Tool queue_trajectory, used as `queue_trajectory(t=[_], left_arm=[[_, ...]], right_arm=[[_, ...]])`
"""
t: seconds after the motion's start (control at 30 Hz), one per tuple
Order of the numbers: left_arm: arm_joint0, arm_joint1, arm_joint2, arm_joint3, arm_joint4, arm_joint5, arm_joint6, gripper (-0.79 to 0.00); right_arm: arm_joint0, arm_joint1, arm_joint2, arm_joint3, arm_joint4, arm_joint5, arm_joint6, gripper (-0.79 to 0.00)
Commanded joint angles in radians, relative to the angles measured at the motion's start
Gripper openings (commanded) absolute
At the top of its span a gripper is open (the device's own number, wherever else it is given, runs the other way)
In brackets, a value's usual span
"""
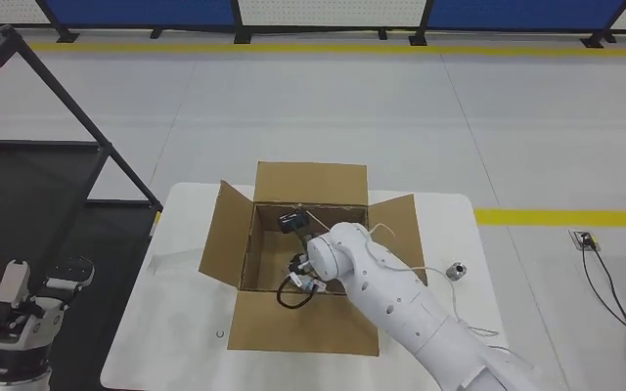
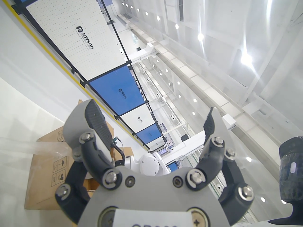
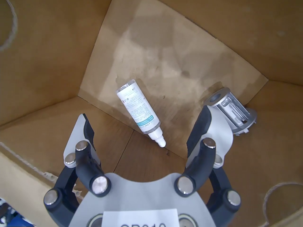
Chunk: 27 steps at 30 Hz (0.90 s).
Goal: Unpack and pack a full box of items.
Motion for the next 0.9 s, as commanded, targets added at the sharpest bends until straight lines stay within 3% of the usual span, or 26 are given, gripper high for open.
queue_trajectory(t=[0.0,0.27,0.5,0.87], left_arm=[[-0.001,0.000,0.001,-0.001,0.003,0.006,0.007,0.000],[0.007,-0.001,-0.010,0.009,-0.007,0.006,0.026,0.000],[0.011,-0.002,-0.015,0.008,-0.013,0.006,0.034,0.000],[0.003,-0.003,-0.005,0.008,0.002,0.013,0.045,0.000]], right_arm=[[0.026,-0.026,-0.041,0.058,-0.011,-0.031,0.003,0.000],[0.112,-0.146,-0.153,0.309,-0.002,-0.186,-0.018,0.000],[0.138,-0.237,-0.187,0.491,0.020,-0.249,-0.064,0.000],[0.145,-0.313,-0.189,0.655,0.041,-0.314,-0.117,-0.009]])
